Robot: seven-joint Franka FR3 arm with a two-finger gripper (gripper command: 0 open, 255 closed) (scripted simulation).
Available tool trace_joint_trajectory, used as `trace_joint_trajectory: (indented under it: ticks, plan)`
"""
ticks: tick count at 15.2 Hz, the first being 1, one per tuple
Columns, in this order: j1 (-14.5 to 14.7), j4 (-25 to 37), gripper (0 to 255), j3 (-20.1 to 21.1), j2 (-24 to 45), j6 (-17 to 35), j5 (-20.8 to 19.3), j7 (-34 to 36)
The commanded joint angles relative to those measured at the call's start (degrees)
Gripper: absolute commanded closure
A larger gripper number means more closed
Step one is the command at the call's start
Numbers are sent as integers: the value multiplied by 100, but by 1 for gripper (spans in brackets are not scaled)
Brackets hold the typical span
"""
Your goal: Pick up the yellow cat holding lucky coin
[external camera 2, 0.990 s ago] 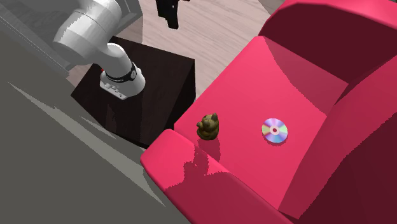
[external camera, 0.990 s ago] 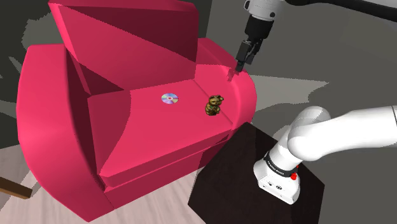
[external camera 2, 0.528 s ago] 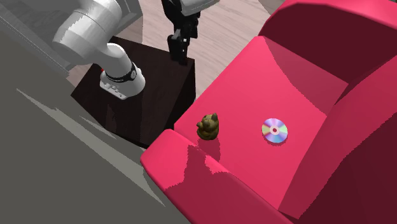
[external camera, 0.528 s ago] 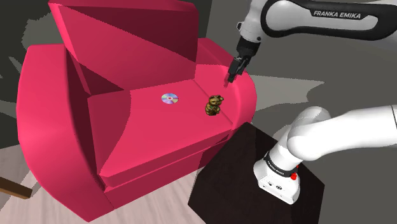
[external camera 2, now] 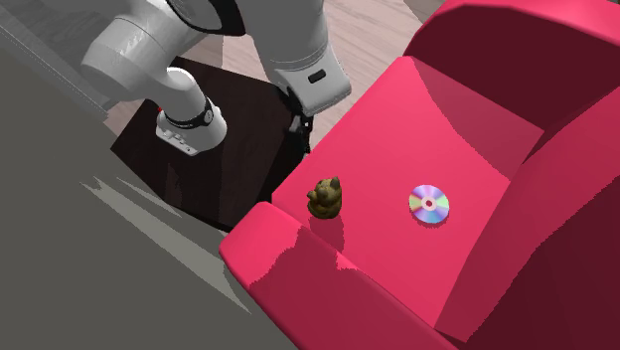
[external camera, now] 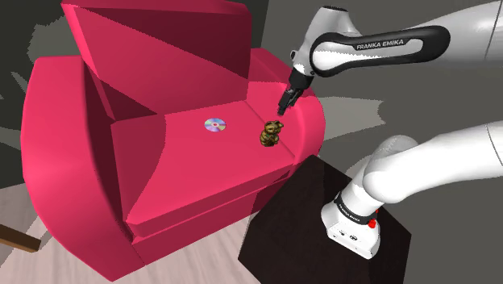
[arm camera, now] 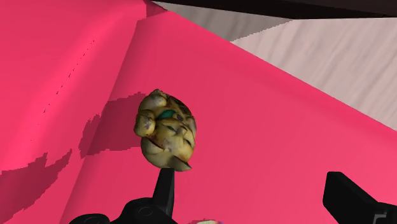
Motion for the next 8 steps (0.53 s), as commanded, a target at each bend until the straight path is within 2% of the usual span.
trace_joint_trajectory:
  ticks: [1, 5, 8]
  plan:
    - [-21, -90, 0, -157, 376, 580, -4, -188]
    - [18, -165, 0, -462, 1173, 1628, 121, -586]
    - [131, -100, 0, -721, 1864, 2376, 382, -993]
